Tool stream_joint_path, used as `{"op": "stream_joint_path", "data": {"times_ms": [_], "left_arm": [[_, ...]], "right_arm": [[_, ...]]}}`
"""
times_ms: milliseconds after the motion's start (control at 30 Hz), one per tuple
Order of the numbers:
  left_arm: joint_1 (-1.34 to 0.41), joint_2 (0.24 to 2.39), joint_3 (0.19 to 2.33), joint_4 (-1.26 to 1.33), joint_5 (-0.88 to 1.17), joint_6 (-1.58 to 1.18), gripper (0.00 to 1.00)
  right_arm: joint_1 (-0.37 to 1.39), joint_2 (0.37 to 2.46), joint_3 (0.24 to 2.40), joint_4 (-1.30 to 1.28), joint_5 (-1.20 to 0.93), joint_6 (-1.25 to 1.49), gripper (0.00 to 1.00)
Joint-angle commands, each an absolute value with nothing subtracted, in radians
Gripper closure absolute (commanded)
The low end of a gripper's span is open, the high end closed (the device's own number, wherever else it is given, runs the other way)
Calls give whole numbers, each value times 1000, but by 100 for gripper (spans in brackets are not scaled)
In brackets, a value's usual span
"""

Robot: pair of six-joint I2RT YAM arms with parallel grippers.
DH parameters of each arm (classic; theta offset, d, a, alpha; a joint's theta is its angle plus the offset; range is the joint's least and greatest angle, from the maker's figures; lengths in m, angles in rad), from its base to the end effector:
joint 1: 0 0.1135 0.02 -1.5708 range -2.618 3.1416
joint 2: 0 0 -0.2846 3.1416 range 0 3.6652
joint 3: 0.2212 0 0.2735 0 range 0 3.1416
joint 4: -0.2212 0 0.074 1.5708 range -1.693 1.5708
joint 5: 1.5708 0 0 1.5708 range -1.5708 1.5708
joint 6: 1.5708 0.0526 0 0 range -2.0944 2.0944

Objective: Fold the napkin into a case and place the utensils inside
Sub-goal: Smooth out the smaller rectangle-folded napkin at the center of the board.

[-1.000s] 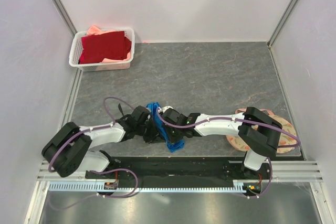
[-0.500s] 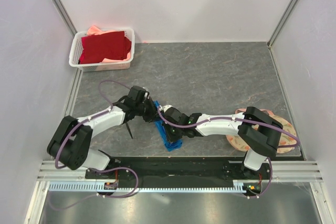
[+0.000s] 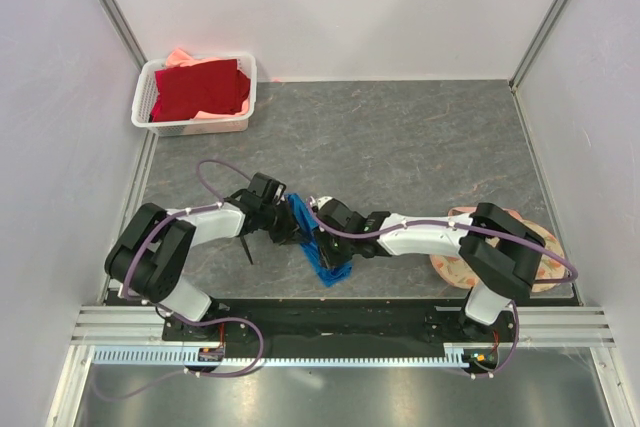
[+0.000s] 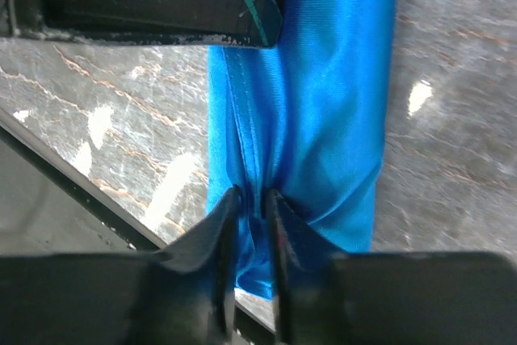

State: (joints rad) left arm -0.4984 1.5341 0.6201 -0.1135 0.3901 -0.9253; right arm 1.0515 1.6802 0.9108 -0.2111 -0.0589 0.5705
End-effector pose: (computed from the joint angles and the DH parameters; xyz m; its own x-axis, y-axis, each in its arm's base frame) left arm 0.2394 -0.1530 0.1182 -0.9434 -0.3277 -0.0510 -0.2307 0.7590 -0.6088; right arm 0.1734 0.3097 0.1488 -0.8238 -0.3548 -0.4421 -0.5204 0.7825 0.3418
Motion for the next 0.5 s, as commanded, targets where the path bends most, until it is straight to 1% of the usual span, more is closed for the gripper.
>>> {"op": "stream_joint_path", "data": {"times_ms": [0,33,133,200,300,400,467], "left_arm": [[-491,1578,624,-77,384,-851,92],[-491,1580,623,-74,383,-847,92],[-491,1589,624,-71,397,-827,92],[-492,1591,624,-69,402,-824,92],[-491,1591,620,-60,407,-822,92],[-491,1594,620,-52,417,-822,92],[-491,1594,621,-49,425,-821,92]], "right_arm": [[1003,1596,914,-298,-63,542,66],[991,1582,919,-299,-75,538,59],[942,1548,934,-298,-116,534,48],[911,1557,957,-299,-146,523,46],[894,1597,991,-288,-167,520,47],[893,1644,1012,-262,-192,525,55],[891,1661,1002,-236,-215,531,65]]}}
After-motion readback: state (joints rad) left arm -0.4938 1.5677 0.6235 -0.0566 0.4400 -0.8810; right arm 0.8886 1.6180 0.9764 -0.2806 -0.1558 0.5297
